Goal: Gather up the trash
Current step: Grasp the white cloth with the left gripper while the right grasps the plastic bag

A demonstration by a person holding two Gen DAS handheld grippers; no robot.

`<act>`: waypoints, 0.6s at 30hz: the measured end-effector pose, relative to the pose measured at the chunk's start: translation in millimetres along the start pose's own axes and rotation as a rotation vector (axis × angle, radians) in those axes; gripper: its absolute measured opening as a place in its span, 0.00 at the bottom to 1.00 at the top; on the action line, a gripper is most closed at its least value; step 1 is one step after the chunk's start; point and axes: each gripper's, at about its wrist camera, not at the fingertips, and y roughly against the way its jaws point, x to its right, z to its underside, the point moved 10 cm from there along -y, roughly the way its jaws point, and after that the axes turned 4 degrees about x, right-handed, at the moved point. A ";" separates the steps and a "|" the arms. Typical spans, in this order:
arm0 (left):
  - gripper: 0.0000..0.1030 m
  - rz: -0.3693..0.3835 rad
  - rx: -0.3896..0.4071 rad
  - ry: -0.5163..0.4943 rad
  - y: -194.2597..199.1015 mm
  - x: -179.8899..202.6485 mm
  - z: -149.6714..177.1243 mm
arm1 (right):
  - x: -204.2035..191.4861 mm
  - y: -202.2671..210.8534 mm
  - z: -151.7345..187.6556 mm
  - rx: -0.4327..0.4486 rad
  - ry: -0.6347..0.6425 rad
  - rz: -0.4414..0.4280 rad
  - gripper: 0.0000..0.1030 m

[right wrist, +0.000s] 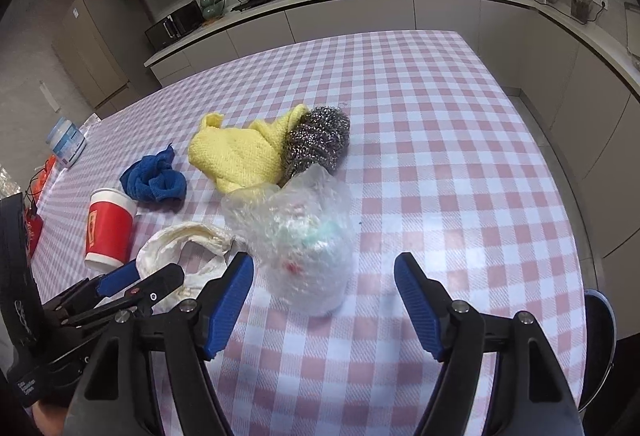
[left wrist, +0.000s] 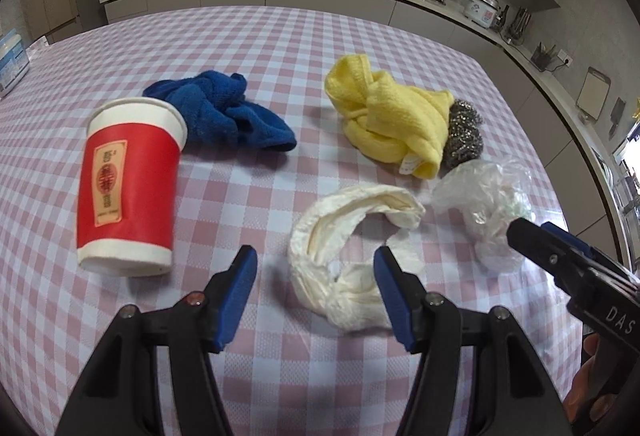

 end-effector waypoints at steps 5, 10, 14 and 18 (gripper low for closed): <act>0.60 0.009 0.001 -0.007 -6.1 2.0 -1.0 | -3.2 -18.8 0.3 -0.018 0.011 0.004 0.73; 0.60 0.011 0.023 -0.017 -6.9 2.4 -4.8 | -3.0 -26.4 -0.7 -0.005 0.010 -0.004 0.72; 0.51 0.004 0.034 -0.030 -9.2 0.5 -9.6 | -1.1 -30.7 -2.1 -0.004 0.011 -0.011 0.61; 0.37 -0.023 0.044 -0.062 -9.8 0.5 -10.3 | -1.6 -34.6 -0.4 -0.015 0.013 -0.026 0.47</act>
